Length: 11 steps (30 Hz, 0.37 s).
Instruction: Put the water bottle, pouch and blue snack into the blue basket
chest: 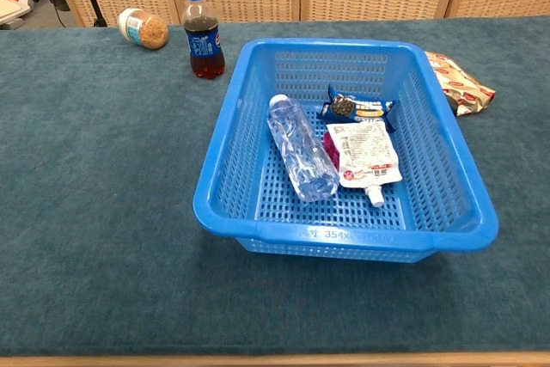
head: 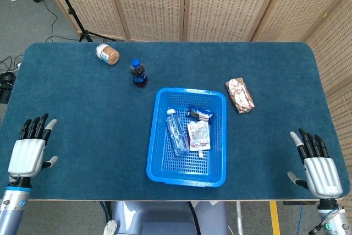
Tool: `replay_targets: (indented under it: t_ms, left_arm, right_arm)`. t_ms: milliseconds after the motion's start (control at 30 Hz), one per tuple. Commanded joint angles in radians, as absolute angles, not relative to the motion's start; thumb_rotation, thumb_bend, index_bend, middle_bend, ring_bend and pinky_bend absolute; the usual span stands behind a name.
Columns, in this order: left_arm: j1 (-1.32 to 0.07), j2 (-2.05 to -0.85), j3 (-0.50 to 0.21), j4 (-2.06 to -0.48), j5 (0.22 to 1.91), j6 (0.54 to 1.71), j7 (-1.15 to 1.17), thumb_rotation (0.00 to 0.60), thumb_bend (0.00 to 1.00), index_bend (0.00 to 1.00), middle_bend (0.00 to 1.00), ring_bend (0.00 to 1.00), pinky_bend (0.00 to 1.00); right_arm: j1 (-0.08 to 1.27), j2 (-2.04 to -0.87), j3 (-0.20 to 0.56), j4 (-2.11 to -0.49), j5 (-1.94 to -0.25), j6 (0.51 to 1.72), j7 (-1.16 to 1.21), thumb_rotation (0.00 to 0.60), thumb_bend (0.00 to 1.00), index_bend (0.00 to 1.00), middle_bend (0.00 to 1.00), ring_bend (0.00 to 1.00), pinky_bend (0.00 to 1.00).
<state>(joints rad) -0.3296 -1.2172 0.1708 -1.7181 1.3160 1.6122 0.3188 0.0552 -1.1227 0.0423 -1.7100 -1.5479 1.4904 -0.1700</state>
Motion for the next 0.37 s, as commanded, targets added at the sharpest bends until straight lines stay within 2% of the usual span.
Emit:
replay_targets:
  t_ms: [33, 367]
  left_arm:
    - [-0.293, -1.230, 0.155, -1.669, 1.347, 1.626, 0.279, 0.600, 0.04, 0.02, 0.00, 0.00, 0.00]
    - [-0.245, -1.227, 0.086, -1.643, 1.379, 1.639, 0.230, 0.600, 0.05, 0.02, 0.00, 0.00, 0.00]
  right_arm:
    - [0.059, -1.129, 0.042, -1.704, -1.538, 1.479, -0.176, 0.600, 0.16, 0.01, 0.00, 0.00, 0.00]
    - [0.078, -1.151, 0.023, -1.707, -1.552, 1.439, -0.202, 0.600, 0.16, 0.01, 0.00, 0.00, 0.00]
